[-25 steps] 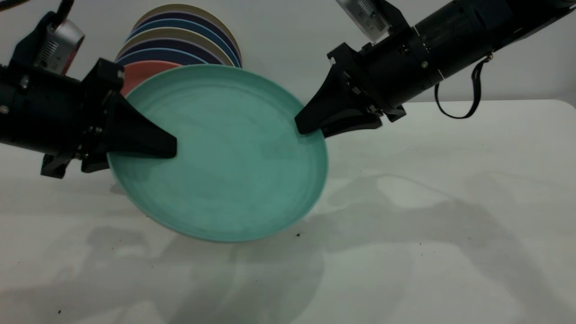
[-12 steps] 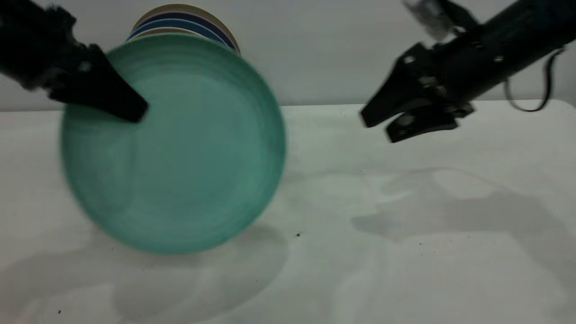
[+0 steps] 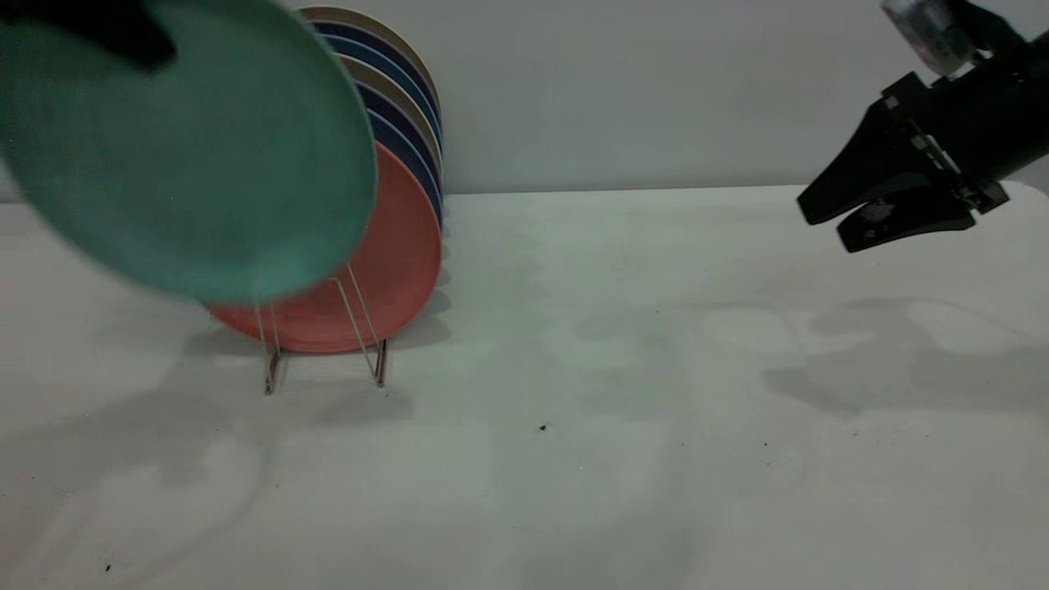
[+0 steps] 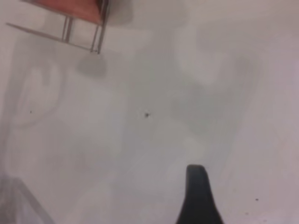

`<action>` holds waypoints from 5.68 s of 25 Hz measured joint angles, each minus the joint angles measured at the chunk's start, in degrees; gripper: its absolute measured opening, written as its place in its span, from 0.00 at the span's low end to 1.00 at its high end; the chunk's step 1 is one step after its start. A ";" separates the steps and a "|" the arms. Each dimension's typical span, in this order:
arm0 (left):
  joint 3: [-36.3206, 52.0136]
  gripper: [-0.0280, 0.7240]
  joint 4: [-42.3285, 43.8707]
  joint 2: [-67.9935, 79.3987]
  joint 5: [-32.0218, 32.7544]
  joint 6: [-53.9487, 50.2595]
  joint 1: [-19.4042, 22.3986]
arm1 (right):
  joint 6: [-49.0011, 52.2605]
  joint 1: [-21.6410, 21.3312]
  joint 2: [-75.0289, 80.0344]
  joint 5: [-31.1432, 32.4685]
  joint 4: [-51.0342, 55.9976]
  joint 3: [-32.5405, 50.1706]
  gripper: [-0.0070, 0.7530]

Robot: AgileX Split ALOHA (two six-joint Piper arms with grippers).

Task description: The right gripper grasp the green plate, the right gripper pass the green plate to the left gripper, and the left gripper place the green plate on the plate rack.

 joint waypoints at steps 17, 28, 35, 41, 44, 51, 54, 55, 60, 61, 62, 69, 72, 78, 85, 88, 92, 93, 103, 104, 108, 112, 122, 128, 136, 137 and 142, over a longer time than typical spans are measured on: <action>-0.57 0.19 -0.15 4.99 -8.50 -0.37 -3.06 | 0.31 -0.11 0.00 0.07 -0.44 0.00 0.75; -0.24 0.19 -0.22 5.28 -10.83 -2.22 -3.06 | 0.31 -0.11 0.00 0.20 -0.46 0.00 0.75; 1.27 0.19 -0.10 7.21 -11.78 -1.80 -3.06 | 0.37 -0.11 0.00 0.20 -0.46 0.00 0.75; 1.27 0.19 -0.10 9.11 -11.95 -0.65 -3.06 | 0.37 -0.11 0.00 0.20 -0.50 0.00 0.75; 1.27 0.19 -0.10 10.33 -12.31 -0.51 -3.06 | 0.37 -0.11 0.00 0.15 -0.50 0.00 0.75; 1.27 0.19 -0.10 12.53 -12.78 -0.24 -3.06 | 0.37 -0.11 0.00 -0.02 -0.50 0.00 0.75; 1.27 0.19 -0.10 12.70 -12.78 -0.24 -3.06 | 0.37 -0.11 0.00 -0.27 -0.50 0.00 0.75; 1.27 0.19 -0.10 12.70 -12.78 -0.24 -3.06 | 0.41 -0.11 0.00 -0.33 -0.50 0.00 0.75; 1.27 0.25 -0.14 12.70 -12.52 -0.24 -3.06 | 0.41 -0.11 0.00 -0.44 -0.50 0.00 0.75; 1.27 0.28 -0.14 12.70 -12.24 -0.30 -3.06 | 0.41 -0.11 0.00 -0.44 -0.50 0.00 0.75; 1.27 0.32 -0.14 12.70 -12.08 -0.30 -3.06 | 0.41 -0.11 0.00 -0.44 -0.50 0.00 0.75; 1.27 0.50 -0.28 12.23 -8.81 -0.35 -3.06 | 0.41 -0.11 0.00 -0.44 -0.50 0.00 0.75; 1.27 0.51 -0.02 10.88 -6.57 -0.35 -3.06 | 0.41 -0.11 0.00 -0.44 -0.50 0.00 0.75; 1.27 0.54 0.10 5.43 -5.92 -2.82 -3.06 | 0.36 -0.11 0.00 -0.58 -0.50 0.00 0.75; 1.27 0.63 3.09 -0.38 -12.98 -46.07 -2.74 | 4.71 0.33 -0.93 -2.00 -5.40 0.00 0.75; 1.27 0.66 11.94 -1.87 -10.45 -69.63 -1.38 | 12.34 2.06 -4.16 -3.86 -15.25 0.00 0.75; 1.27 0.68 24.69 -4.26 -2.36 -88.55 -0.89 | 27.43 6.96 -11.48 -4.50 -33.57 0.00 0.75; 1.27 0.68 26.98 -5.10 -0.62 -91.20 -0.89 | 31.19 8.39 -13.72 -4.07 -38.98 0.00 0.75; 1.27 0.68 30.98 -20.73 23.31 -95.32 -0.89 | 61.94 19.21 -34.24 13.60 -69.35 0.62 0.75; 1.60 0.68 31.10 -22.88 24.81 -95.45 -0.89 | 62.22 19.21 -36.49 13.65 -69.40 1.36 0.75; 5.11 0.68 31.62 -32.76 24.89 -96.10 -0.89 | 62.01 19.21 -47.47 14.24 -66.60 6.69 0.75; 12.56 0.68 32.07 -47.17 24.89 -96.64 -0.89 | 59.42 19.21 -60.24 14.89 -61.81 14.63 0.75; 27.56 0.68 37.97 -80.91 24.89 -99.20 -0.89 | 53.41 19.21 -87.84 15.34 -59.56 31.77 0.75; 32.99 0.68 33.28 -86.91 24.89 -97.64 -0.89 | 51.38 19.21 -100.49 15.34 -56.85 39.24 0.75; 41.58 0.68 31.52 -91.95 24.81 -95.07 -0.89 | 50.58 19.21 -114.24 11.79 -56.41 48.49 0.75; 42.65 0.68 31.59 -92.43 24.69 -95.01 -0.89 | 50.58 19.21 -115.60 11.11 -56.41 49.10 0.75; 46.92 0.68 31.94 -93.92 24.26 -94.96 -0.89 | 50.46 19.21 -119.19 9.77 -56.30 49.76 0.75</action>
